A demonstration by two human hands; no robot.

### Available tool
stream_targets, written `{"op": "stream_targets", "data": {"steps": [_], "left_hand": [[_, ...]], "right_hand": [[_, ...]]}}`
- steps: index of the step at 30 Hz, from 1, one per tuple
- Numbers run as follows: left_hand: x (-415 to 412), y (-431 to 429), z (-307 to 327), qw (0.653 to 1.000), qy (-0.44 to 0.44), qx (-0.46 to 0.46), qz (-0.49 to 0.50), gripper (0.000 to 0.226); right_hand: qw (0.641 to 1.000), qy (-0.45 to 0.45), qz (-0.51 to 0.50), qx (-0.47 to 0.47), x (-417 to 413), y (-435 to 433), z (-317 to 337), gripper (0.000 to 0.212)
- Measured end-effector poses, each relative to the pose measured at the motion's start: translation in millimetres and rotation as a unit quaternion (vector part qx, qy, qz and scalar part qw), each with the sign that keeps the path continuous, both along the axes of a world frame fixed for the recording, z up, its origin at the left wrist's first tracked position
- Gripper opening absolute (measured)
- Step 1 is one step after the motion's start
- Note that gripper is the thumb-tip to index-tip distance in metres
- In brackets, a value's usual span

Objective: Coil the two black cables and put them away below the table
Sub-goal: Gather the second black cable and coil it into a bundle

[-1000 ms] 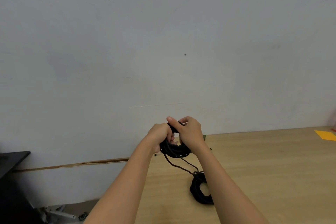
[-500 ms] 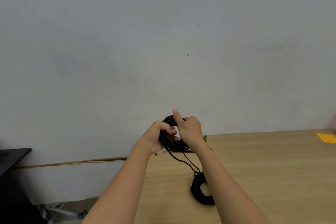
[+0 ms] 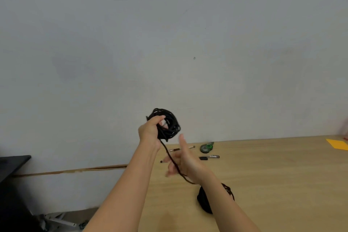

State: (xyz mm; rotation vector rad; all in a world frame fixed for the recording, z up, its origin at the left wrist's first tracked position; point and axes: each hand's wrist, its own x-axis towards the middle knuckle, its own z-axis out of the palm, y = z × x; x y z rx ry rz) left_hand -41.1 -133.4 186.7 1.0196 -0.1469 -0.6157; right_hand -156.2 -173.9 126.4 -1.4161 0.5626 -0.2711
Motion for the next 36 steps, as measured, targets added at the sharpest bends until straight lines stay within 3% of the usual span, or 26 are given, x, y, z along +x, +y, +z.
{"op": "stream_targets", "data": {"steps": [2,4,8,11,14,18,22,24,27,30,36], "left_hand": [[5.5,3.9,-3.0,0.995,-0.056,0.052,0.065,0.023],[9.9,7.7,-10.3,0.986,-0.093,0.104,0.092,0.027],[19.7,11.3,-24.8,0.950,-0.189,0.234,0.087,0.038],[16.1,13.4,-25.1,0.909,-0.268,0.320,0.003,0.044],[6.5,15.9,-22.4,0.908,-0.266,0.302,-0.118,0.048],[2.3,19.0,-18.0,0.931,-0.130,0.199,-0.277,0.064],[9.1,23.0,-17.9,0.895,-0.142,0.191,-0.378,0.036],[12.2,24.4,-19.1,0.891,-0.130,0.181,-0.397,0.023],[11.4,24.0,-20.5,0.893,-0.074,0.152,-0.416,0.018],[7.7,21.8,-22.2,0.894,-0.055,0.124,-0.427,0.021],[9.5,14.5,-20.1,0.941,-0.046,0.099,-0.321,0.026]], "right_hand": [[0.989,0.047,0.014,-0.143,-6.3,-0.3,5.2,0.042],[0.955,0.089,0.018,-0.282,-8.8,-11.0,18.2,0.019],[0.897,0.121,0.010,-0.425,-10.8,-23.3,51.2,0.010],[0.879,0.084,-0.016,-0.469,-9.0,-27.5,63.9,0.011],[0.893,0.032,-0.074,-0.444,-3.5,-30.9,66.1,0.009],[0.925,-0.013,-0.109,-0.365,-0.7,-31.4,58.8,0.008],[0.932,-0.004,-0.145,-0.333,-3.1,-37.5,50.4,0.025],[0.933,0.018,-0.158,-0.324,-5.2,-40.9,46.0,0.038],[0.976,-0.011,-0.067,-0.208,-5.8,-38.9,42.9,0.051],[0.994,-0.060,0.023,-0.090,-5.5,-34.9,37.8,0.041],[0.997,-0.035,-0.048,-0.040,-4.6,-28.6,40.2,0.032]]}}
